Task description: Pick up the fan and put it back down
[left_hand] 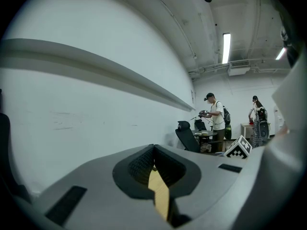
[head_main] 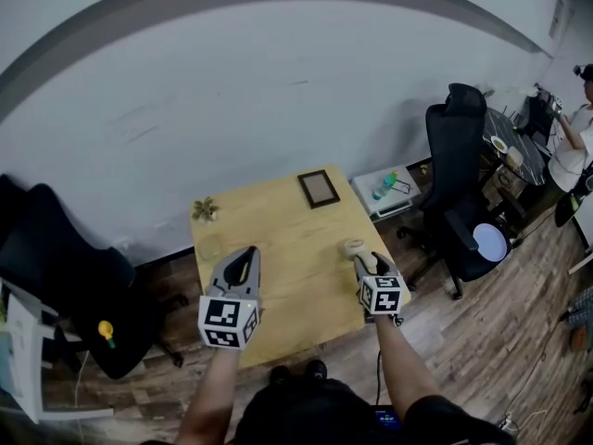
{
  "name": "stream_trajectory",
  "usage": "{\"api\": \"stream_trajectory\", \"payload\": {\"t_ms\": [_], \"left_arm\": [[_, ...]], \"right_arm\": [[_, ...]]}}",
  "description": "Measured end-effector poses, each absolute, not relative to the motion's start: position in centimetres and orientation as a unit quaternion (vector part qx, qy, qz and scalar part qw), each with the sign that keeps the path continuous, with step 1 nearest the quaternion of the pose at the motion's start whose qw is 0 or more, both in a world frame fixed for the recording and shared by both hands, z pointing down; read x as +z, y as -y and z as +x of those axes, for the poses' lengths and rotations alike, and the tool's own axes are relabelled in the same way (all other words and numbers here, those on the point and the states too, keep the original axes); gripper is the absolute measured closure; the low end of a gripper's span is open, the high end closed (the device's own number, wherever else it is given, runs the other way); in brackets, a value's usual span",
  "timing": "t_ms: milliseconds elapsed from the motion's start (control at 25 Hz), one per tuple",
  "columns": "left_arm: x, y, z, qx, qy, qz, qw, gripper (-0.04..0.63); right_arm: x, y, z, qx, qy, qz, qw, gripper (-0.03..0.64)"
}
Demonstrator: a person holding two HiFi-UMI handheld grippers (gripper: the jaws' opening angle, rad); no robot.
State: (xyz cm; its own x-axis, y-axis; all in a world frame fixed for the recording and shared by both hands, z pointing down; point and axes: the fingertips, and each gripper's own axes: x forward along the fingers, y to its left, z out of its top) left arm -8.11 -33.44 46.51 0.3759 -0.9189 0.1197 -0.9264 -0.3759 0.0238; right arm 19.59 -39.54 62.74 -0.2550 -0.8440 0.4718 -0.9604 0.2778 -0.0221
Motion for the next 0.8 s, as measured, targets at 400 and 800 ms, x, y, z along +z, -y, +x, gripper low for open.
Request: {"api": "stream_trajectory", "payload": {"t_ms": [400, 800], "left_arm": [[46.9, 33.2, -8.0, 0.049, 0.557, 0.828, 0.045, 0.572], [46.9, 32.8, -7.9, 0.051, 0.557, 0.828, 0.047, 0.572]], "right_arm": [[67.1, 37.9, 19.9, 0.205, 0.763, 0.573, 0.216, 0.414], [71.6, 36.2, 19.8, 0.261, 0.741, 0.550, 0.285, 0.413]]}}
